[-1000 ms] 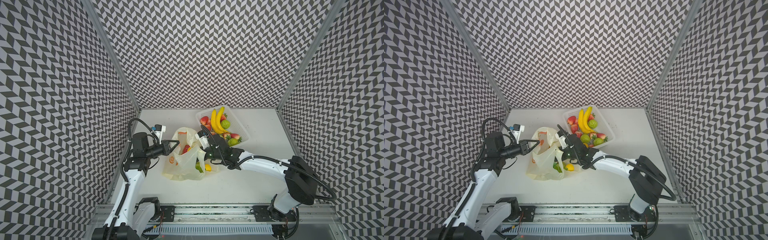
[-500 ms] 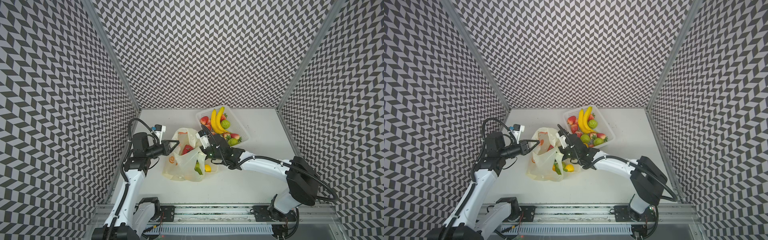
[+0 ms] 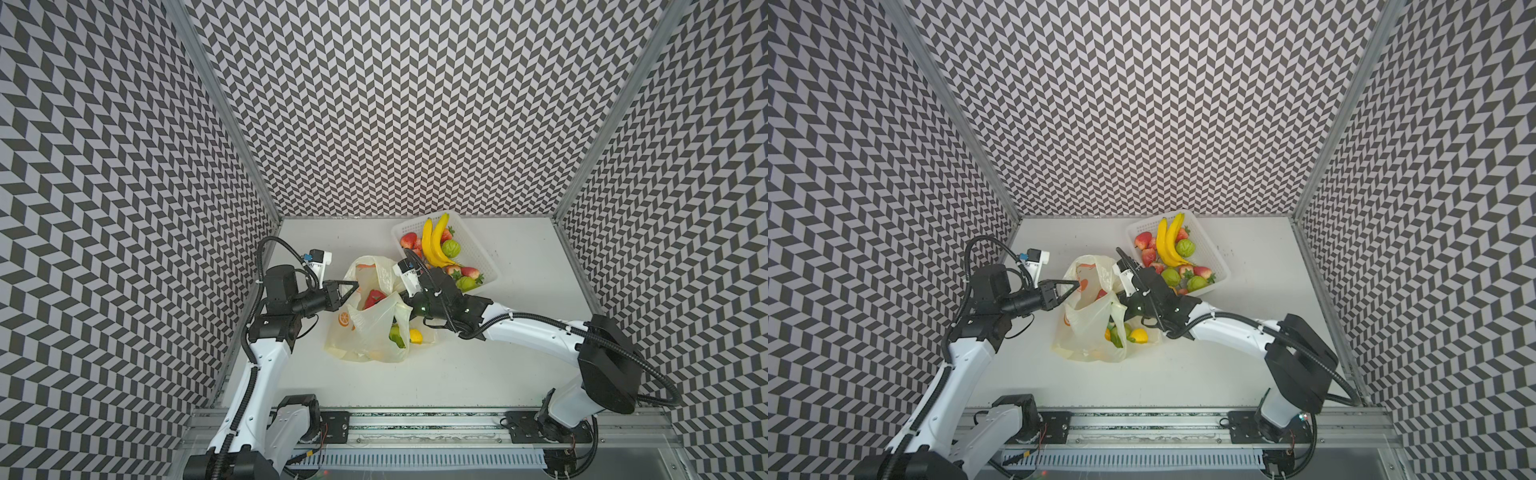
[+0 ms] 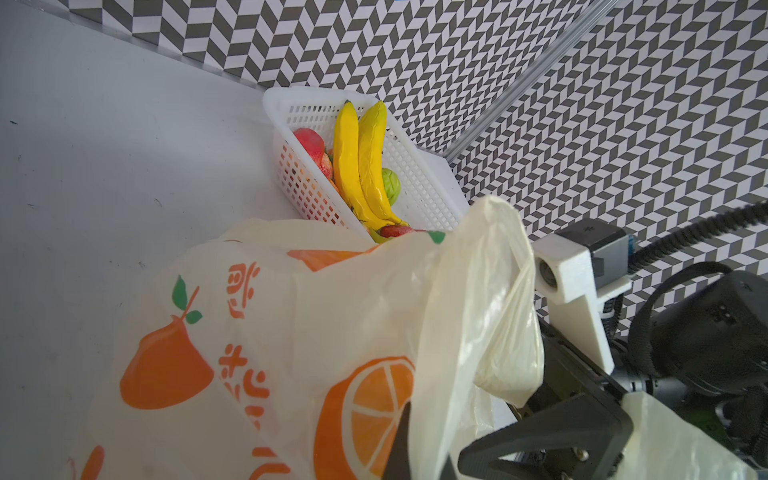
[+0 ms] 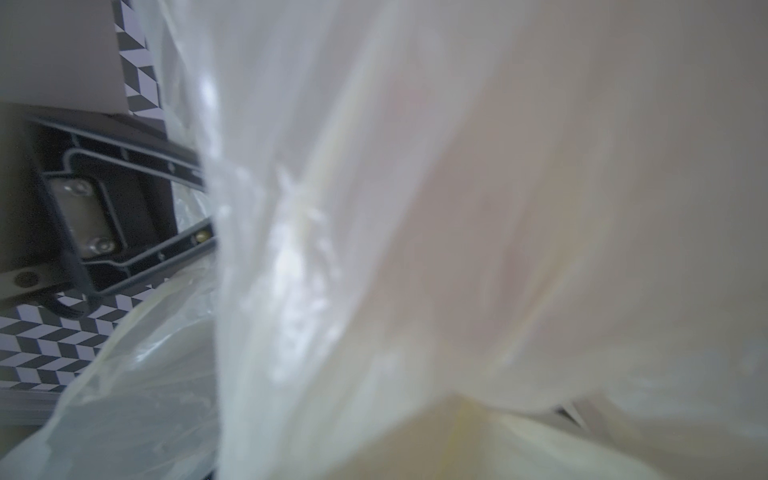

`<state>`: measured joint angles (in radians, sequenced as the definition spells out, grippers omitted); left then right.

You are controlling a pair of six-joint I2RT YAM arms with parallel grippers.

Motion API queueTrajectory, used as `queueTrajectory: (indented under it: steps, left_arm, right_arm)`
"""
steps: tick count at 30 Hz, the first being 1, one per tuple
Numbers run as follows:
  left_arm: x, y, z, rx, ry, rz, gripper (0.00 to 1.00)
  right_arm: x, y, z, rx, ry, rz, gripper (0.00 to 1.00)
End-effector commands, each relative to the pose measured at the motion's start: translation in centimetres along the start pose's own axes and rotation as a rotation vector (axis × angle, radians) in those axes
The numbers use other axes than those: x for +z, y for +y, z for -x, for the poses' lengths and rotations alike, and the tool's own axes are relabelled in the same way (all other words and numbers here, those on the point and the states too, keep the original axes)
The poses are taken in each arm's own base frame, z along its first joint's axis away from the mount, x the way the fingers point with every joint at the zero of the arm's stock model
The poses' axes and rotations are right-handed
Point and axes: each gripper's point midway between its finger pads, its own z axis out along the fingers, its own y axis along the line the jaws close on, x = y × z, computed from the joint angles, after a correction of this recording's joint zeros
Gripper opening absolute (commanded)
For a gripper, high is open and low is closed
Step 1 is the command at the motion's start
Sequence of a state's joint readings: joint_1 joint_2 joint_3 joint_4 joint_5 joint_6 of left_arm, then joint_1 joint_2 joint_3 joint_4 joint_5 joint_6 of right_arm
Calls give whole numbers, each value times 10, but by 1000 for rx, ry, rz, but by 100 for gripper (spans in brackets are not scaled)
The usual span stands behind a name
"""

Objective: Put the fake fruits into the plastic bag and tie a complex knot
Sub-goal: 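Lower the yellow fruit deep into the bag and open the right gripper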

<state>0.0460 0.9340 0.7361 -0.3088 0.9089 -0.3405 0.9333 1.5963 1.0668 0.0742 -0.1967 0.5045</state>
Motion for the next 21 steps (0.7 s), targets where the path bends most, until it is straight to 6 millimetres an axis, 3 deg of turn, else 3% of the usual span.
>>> queueTrajectory:
  steps: [1, 13, 21]
  left_arm:
    - [-1, -4, 5, 29, -10, 2, 0]
    - [-2, -8, 10, 28, -20, -26, 0]
    - [-4, -11, 8, 24, -23, -40, 0]
  right_arm:
    - [-11, 8, 11, -20, -49, 10, 79]
    - [-34, -7, -3, -56, -38, -57, 84]
    - [-53, -35, -18, -64, -24, -186, 89]
